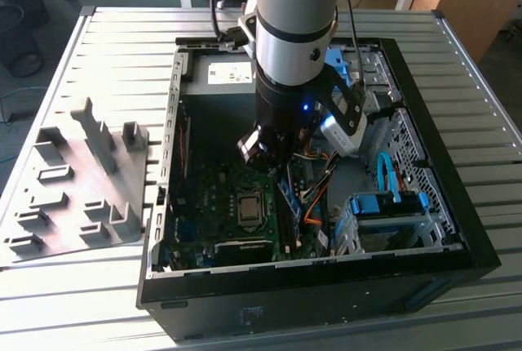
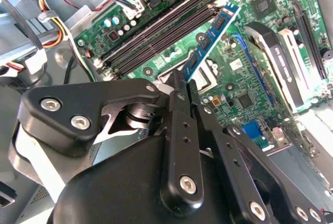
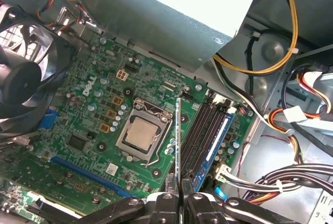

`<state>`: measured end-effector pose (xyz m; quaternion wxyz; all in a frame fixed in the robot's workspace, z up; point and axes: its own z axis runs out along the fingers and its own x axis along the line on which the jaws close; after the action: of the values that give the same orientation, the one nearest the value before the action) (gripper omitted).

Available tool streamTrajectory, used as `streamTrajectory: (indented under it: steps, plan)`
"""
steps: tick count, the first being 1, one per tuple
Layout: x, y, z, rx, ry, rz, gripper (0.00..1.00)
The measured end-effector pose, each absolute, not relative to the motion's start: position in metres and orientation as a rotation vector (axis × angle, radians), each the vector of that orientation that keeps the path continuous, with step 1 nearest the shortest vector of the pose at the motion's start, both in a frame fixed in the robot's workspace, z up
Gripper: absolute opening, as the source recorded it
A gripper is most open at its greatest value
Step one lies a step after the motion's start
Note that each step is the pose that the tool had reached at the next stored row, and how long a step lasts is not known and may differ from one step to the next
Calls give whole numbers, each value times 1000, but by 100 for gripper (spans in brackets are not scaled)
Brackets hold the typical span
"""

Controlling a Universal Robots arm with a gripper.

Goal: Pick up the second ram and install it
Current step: 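Insert the second ram into the second slot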

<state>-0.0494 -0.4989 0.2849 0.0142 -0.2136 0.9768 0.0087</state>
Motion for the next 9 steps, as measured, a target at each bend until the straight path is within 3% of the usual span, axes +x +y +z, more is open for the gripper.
streamTrajectory:
  steps: [9]
  plan:
    - [-49,-499,285,-632,3048,27,14]
